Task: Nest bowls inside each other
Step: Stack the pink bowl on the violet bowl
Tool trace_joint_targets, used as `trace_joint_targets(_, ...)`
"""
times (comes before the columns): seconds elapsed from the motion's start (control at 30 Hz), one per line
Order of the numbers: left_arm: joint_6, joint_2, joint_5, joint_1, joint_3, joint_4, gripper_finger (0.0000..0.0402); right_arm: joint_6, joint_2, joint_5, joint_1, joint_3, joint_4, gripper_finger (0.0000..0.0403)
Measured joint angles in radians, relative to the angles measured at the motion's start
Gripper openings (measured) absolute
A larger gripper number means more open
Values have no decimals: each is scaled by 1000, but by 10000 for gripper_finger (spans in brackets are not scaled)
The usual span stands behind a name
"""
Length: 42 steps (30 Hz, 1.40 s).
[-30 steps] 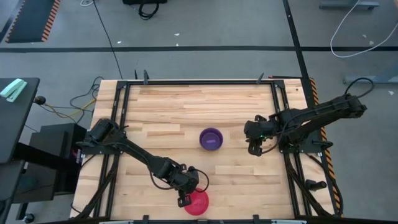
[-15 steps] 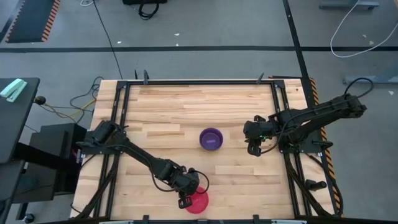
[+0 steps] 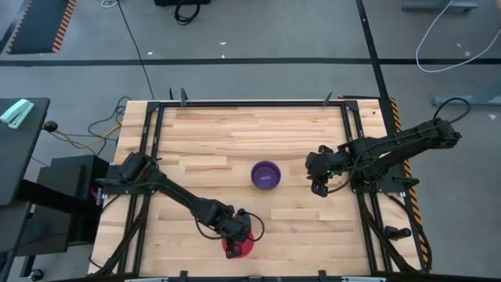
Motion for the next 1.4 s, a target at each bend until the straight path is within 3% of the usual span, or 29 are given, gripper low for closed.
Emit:
trace_joint_targets(0.4,9,0,-61,102,0,-243,9,-18,0,15,0,0,5,91)
trace_joint_targets(0.93,156,0,-103,256,-1,-291,18,-26,0,30,0,0,6,91)
trace_joint_targets(1.17,168,0,-87,239,35,-304,8,-26,0,30,0,0,6,91)
trace_joint_targets(1.4,161,-2,-138,216,162,-473,36,-26,0,30,0,0,6,91)
